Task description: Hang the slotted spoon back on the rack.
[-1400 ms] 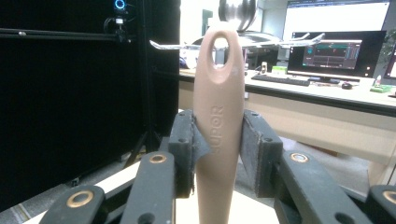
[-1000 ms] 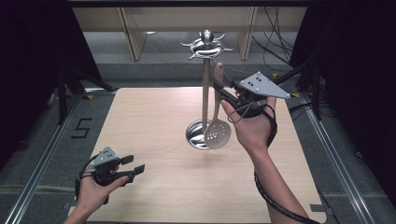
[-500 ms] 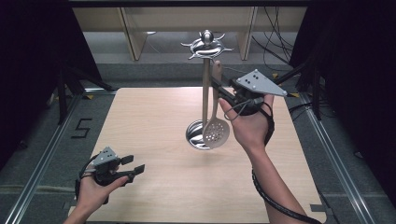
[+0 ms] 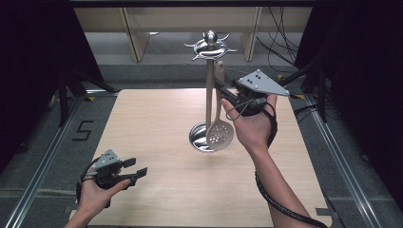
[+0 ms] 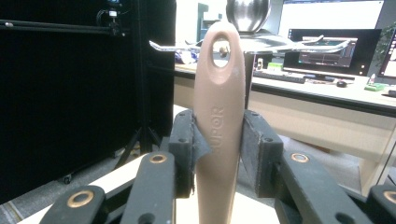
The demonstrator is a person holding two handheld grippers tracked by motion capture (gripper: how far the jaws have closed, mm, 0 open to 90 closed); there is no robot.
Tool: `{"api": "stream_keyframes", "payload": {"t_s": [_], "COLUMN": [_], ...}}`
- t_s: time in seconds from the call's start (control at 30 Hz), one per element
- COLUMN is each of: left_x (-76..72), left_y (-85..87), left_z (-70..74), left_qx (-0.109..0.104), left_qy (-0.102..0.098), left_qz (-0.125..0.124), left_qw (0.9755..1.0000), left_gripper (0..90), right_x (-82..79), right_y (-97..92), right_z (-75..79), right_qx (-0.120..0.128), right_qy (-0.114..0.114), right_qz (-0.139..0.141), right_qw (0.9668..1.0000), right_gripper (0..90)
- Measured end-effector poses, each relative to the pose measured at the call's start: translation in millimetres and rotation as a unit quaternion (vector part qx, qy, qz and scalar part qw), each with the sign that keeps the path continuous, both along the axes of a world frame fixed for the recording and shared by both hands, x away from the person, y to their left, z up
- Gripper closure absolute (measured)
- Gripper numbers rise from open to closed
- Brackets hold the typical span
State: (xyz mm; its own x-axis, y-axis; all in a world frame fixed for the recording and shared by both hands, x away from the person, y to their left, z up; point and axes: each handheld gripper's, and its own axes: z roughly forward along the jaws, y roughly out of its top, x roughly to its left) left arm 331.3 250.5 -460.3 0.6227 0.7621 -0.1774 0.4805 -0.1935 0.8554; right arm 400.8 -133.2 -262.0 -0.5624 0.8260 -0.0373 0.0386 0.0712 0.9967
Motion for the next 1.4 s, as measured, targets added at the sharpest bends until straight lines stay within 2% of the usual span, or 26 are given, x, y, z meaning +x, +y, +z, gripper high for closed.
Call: {"api": "stream_keyframes", "payload": {"t_s": [0.1, 0.13, 0.3, 0.47, 0.63, 0.83, 0.93, 1.27, 1.4], "left_x": [-0.4, -0.3, 0.1, -0.4, 0.0, -0.1, -0.3, 0.1, 0.1], "left_y": [-0.3, -0.1, 0.0, -0.1, 0.1, 0.0, -0.1, 0.2, 0.2], "left_z": [0.2, 0.2, 0.0, 0.3, 0.2, -0.1, 0.2, 0.0, -0.1], "left_qx": [0.0, 0.002, 0.0, 0.001, 0.001, 0.0, 0.001, 0.0, 0.0], "left_qy": [0.0, 0.0, 0.0, 0.0, 0.001, 0.0, 0.0, 0.0, 0.0], "left_qz": [0.002, 0.001, -0.003, 0.001, -0.003, -0.001, 0.0, -0.003, -0.004], "left_qw": [1.0, 1.0, 1.0, 1.0, 1.0, 1.0, 1.0, 1.0, 1.0], "left_gripper": [34.5, 34.5, 34.5, 34.5, 34.5, 34.5, 34.5, 34.4, 34.5], "right_x": [1.3, 0.4, 2.9, 3.3, 6.5, 7.1, 9.5, 11.4, 13.1], "right_y": [-0.1, 0.6, 1.4, 2.7, 2.4, 4.7, 4.6, 6.2, 6.6], "right_z": [0.2, 0.6, 1.2, 1.6, 2.0, 2.5, 2.3, 1.7, 1.2], "right_qx": [-0.005, 0.0, -0.006, -0.003, -0.009, -0.004, -0.008, -0.009, -0.012], "right_qy": [-0.003, 0.004, -0.002, 0.009, 0.004, 0.015, 0.006, 0.017, 0.013], "right_qz": [-0.003, -0.002, -0.002, -0.004, -0.004, -0.004, -0.006, -0.009, -0.01], "right_qw": [1.0, 1.0, 1.0, 0.9999, 0.9999, 0.9999, 0.9999, 0.9998, 0.9998], "right_gripper": [68.0, 68.0, 68.0, 68.0, 68.0, 68.0, 67.9, 67.9, 67.8]}}
